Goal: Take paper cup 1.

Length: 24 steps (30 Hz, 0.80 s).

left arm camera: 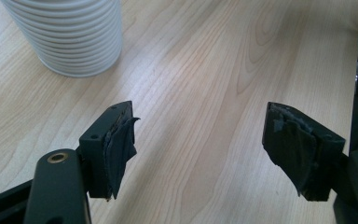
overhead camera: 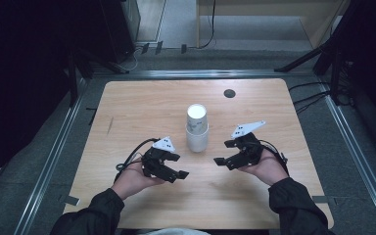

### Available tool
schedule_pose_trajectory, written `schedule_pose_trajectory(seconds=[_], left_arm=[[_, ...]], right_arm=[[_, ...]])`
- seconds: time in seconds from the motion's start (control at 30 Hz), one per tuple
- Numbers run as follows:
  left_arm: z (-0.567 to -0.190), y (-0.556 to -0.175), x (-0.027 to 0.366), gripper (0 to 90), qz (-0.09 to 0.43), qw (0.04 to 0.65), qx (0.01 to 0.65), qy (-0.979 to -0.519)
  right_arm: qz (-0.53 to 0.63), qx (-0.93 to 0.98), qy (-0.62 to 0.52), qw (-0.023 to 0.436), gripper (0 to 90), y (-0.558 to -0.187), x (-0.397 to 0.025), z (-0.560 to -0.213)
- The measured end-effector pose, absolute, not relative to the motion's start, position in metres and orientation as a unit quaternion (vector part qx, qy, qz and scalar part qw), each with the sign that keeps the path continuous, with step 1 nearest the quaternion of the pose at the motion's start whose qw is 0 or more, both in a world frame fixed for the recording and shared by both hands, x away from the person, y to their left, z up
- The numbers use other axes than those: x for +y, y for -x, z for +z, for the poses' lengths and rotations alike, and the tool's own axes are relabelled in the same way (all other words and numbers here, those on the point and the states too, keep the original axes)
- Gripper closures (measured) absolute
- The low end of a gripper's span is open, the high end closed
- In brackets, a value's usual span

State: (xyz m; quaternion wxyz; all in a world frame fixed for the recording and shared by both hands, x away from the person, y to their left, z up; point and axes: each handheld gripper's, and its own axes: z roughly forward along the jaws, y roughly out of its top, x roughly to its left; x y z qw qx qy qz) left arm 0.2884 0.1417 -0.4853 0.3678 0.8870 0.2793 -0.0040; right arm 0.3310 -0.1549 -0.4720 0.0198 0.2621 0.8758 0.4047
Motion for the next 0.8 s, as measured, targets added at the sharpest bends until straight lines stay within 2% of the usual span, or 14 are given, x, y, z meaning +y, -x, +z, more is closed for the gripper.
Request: schedule_pose_trajectory(seconds=[0.2,0.3,0.4,0.5,0.8], left_arm=[[-0.485,-0.287,0.144,25.4,0.003,0.365,0.280,-0.888],[-0.485,-0.286,0.147,25.4,0.011,0.365,0.279,-0.888],[-0.485,-0.286,0.151,25.4,0.009,0.365,0.287,-0.886],[-0.483,-0.285,0.159,25.4,0.012,0.365,0.294,-0.883],[-0.480,-0.282,0.174,26.1,0.018,0.372,0.312,-0.874]], right_arm=[[0.415,0.873,-0.255,0.030,27.0,-0.334,-0.157,-0.466],[0.409,0.873,-0.264,0.036,22.9,-0.340,-0.154,-0.460],[0.419,0.869,-0.262,0.022,24.8,-0.345,-0.149,-0.453],[0.407,0.880,-0.240,0.037,25.2,-0.347,-0.143,-0.449],[0.409,0.886,-0.216,0.043,24.5,-0.360,-0.133,-0.432]])
